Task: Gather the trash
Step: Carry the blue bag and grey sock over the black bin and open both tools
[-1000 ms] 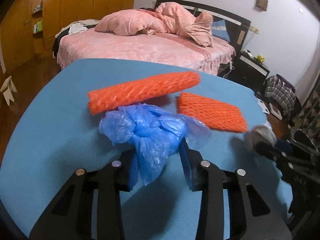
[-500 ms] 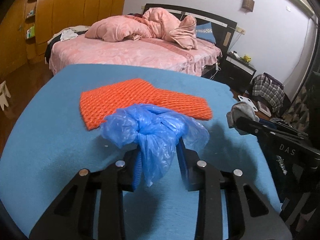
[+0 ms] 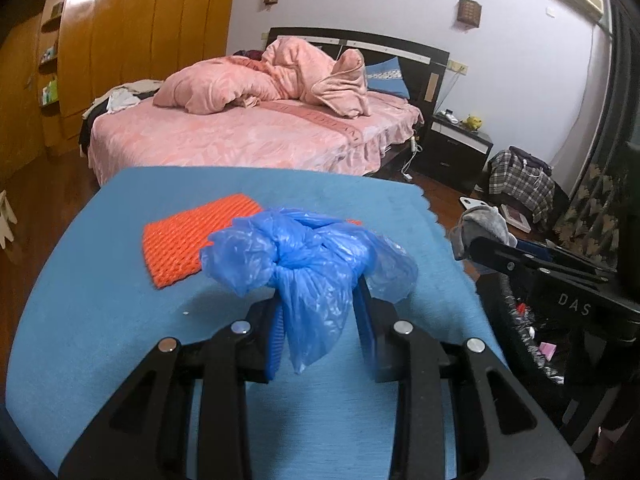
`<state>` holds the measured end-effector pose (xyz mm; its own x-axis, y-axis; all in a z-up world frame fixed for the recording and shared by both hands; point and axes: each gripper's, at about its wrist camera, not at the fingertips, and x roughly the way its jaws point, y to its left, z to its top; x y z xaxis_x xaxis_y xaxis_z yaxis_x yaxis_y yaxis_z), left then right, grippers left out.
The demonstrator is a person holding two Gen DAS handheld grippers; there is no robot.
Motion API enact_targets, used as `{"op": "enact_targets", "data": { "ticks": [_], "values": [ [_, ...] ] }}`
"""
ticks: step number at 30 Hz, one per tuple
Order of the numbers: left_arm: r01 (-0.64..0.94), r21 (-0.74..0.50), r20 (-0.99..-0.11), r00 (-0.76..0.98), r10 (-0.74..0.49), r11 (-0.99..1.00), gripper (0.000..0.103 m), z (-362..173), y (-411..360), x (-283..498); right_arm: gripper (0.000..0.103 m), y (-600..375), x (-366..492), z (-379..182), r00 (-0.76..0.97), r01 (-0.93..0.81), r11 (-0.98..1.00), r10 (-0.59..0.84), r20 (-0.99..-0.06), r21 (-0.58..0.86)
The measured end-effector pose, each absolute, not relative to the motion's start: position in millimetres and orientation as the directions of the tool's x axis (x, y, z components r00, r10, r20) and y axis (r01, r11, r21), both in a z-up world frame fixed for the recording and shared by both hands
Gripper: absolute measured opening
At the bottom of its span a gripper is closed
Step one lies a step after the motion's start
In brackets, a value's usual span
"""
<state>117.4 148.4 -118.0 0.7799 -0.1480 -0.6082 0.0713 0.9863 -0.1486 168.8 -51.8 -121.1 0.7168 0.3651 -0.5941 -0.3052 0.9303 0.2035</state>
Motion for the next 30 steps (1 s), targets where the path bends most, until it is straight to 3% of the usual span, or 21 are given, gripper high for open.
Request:
{"op": "enact_targets", "data": {
  "ticks": [16, 30],
  "values": [
    [0.205, -0.156, -0.549, 0.795, -0.257, 0.966, 0.030, -86, 74, 105, 0.047, -134, 123, -89, 0.804, -0.196, 0.957, 0.282, -0.523, 0.215],
    [0.402, -0.162, -0.533, 0.733, -0.423, 0.901, 0.031, -80, -34, 105, 0.047, -235, 88, -91, 0.841, -0.020, 0.981, 0.121, -0.528, 0.192]
  ]
}}
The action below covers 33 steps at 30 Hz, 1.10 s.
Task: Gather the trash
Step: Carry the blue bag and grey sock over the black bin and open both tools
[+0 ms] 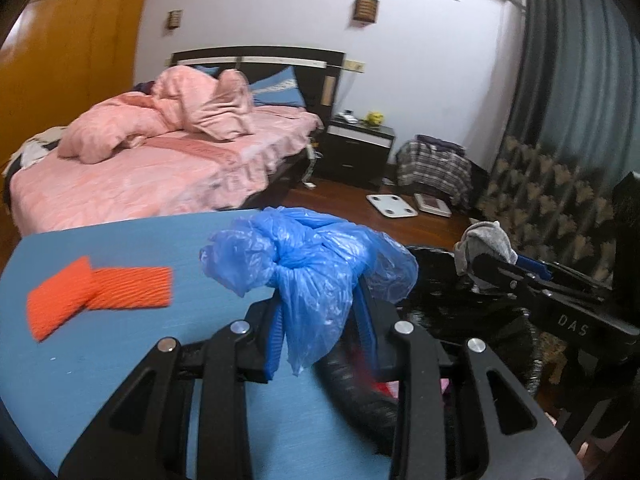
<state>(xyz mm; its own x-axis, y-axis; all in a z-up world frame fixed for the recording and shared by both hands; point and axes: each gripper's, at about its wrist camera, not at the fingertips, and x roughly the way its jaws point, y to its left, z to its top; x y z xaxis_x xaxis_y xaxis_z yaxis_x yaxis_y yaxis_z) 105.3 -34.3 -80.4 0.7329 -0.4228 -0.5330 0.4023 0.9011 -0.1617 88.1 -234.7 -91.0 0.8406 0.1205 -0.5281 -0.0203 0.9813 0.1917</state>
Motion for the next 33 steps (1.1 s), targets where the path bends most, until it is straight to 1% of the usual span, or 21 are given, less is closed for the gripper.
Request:
{"op": "enact_targets", "data": {
  "ticks": [12, 14, 15, 16, 17, 19, 21, 23, 27, 29, 30, 33],
  "values": [
    [0.551, -0.178, -0.555, 0.628, -0.545, 0.815, 0.031, -96, -119, 116, 0.047, -306, 69, -117, 0.815, 0.137, 0.974, -0.008, -0.580, 0.180],
    [0.566, -0.182, -0.557, 0.614, -0.559, 0.804, 0.033, -98, -128, 120, 0.047, -313, 67, -121, 0.811, 0.151, 0.972, -0.018, -0.584, 0.179],
    [0.576, -0.188, -0.559, 0.603, -0.569, 0.795, 0.035, -99, -133, 121, 0.049, -318, 67, -122, 0.809, 0.159, 0.972, -0.026, -0.588, 0.175],
    [0.581, -0.191, -0.561, 0.596, -0.574, 0.791, 0.041, -100, -136, 122, 0.051, -320, 67, -124, 0.806, 0.165, 0.971, -0.032, -0.592, 0.172],
    [0.586, -0.194, -0.562, 0.591, -0.579, 0.787, 0.052, -101, -138, 122, 0.052, -323, 67, -126, 0.800, 0.176, 0.970, -0.042, -0.599, 0.168],
    [0.601, -0.209, -0.560, 0.573, -0.598, 0.772, 0.063, -104, -141, 122, 0.055, -328, 66, -129, 0.794, 0.187, 0.968, -0.048, -0.606, 0.168],
    [0.609, -0.204, -0.565, 0.566, -0.600, 0.766, 0.068, -105, -142, 120, 0.060, -332, 64, -132, 0.790, 0.202, 0.965, -0.060, -0.610, 0.165],
    [0.611, -0.213, -0.570, 0.556, -0.605, 0.762, 0.072, -107, -139, 120, 0.066, -335, 63, -133, 0.788, 0.210, 0.964, -0.067, -0.612, 0.165],
    [0.596, -0.221, -0.581, 0.555, -0.595, 0.772, 0.074, -110, -130, 117, 0.085, -335, 63, -133, 0.787, 0.228, 0.960, -0.085, -0.612, 0.160],
    [0.578, -0.216, -0.579, 0.573, -0.580, 0.787, 0.075, -110, -119, 115, 0.092, -331, 63, -131, 0.792, 0.225, 0.962, -0.087, -0.604, 0.156],
    [0.568, -0.214, -0.578, 0.582, -0.572, 0.794, 0.076, -110, -114, 115, 0.094, -329, 63, -130, 0.795, 0.220, 0.963, -0.084, -0.601, 0.156],
    [0.522, -0.203, -0.565, 0.629, -0.534, 0.829, 0.080, -107, -91, 112, 0.097, -319, 66, -125, 0.803, 0.198, 0.967, -0.066, -0.593, 0.161]
  ]
}}
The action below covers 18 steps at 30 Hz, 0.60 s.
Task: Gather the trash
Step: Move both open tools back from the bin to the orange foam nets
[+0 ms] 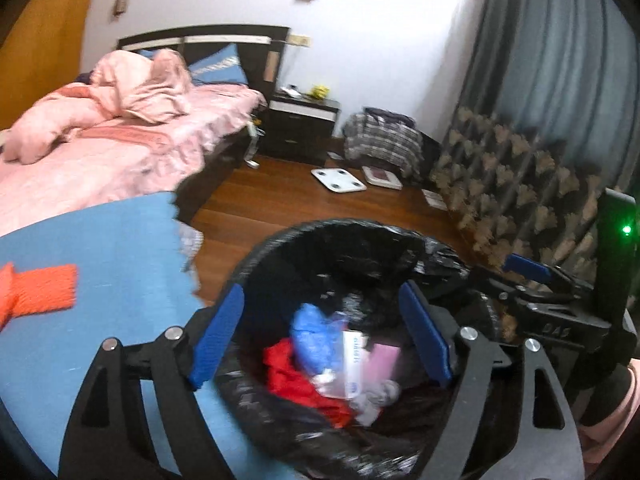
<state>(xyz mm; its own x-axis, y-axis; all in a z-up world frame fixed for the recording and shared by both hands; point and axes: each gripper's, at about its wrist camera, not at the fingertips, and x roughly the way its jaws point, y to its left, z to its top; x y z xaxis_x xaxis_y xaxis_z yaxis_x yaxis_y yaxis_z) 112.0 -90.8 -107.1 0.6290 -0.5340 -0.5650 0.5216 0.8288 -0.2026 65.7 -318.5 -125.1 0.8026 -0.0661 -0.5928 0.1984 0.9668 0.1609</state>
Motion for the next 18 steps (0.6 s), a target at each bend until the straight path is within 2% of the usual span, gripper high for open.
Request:
{"op": "enact_targets", "data": {
  "ticks": [8, 18],
  "values": [
    [0.367, -0.142, -0.540, 0.749, -0.383, 0.919, 0.088, -95, -14, 114, 0.097, -263, 91, -109, 0.819, 0.080, 0.986, 0.021, -0.573, 0.149],
    [0.154, -0.099, -0.566, 0.804, -0.183, 0.983, 0.088, -105, 90, 126, 0.097, -179, 140, -101, 0.812, -0.074, 0.989, 0.136, -0.568, 0.132]
  ]
}}
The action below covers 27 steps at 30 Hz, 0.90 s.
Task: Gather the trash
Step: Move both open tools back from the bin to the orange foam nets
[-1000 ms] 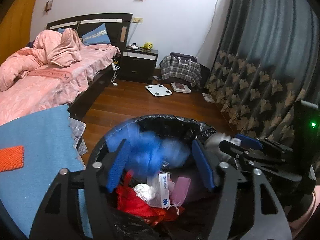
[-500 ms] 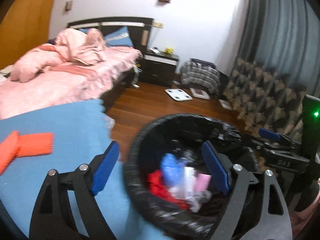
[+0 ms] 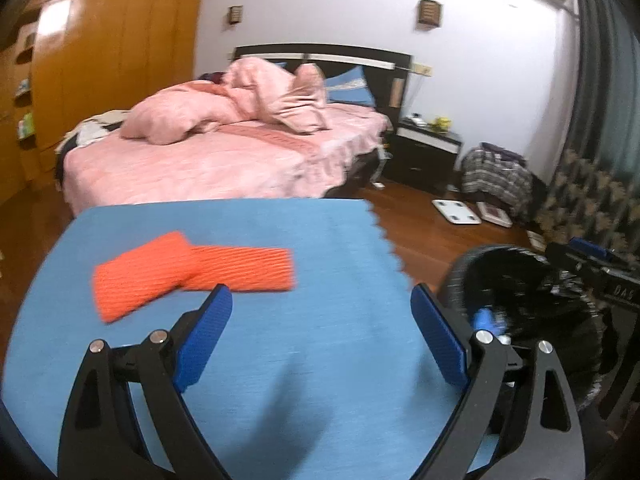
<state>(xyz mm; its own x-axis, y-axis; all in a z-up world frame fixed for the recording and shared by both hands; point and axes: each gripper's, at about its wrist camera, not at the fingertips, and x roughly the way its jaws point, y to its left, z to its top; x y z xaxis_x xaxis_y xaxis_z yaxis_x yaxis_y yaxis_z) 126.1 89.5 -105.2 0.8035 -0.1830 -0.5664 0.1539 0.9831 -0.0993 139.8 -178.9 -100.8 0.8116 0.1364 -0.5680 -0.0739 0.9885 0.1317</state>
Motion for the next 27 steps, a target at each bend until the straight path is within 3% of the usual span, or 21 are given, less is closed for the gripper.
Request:
{"op": "enact_targets", "data": {
  "ticks": [13, 27],
  "values": [
    [-0.069, -0.056, -0.628, 0.778, 0.019, 0.996, 0.088, -135, 206, 160, 0.097, -58, 208, -128, 0.749, -0.231, 0.963, 0.267, -0.606, 0.139],
    [-0.145, -0.056, -0.680, 0.730, 0.068, 0.988, 0.088, -163, 250, 214, 0.096, 26, 269, -156, 0.705, -0.286, 0.952, 0.286, -0.649, 0.110]
  ]
}}
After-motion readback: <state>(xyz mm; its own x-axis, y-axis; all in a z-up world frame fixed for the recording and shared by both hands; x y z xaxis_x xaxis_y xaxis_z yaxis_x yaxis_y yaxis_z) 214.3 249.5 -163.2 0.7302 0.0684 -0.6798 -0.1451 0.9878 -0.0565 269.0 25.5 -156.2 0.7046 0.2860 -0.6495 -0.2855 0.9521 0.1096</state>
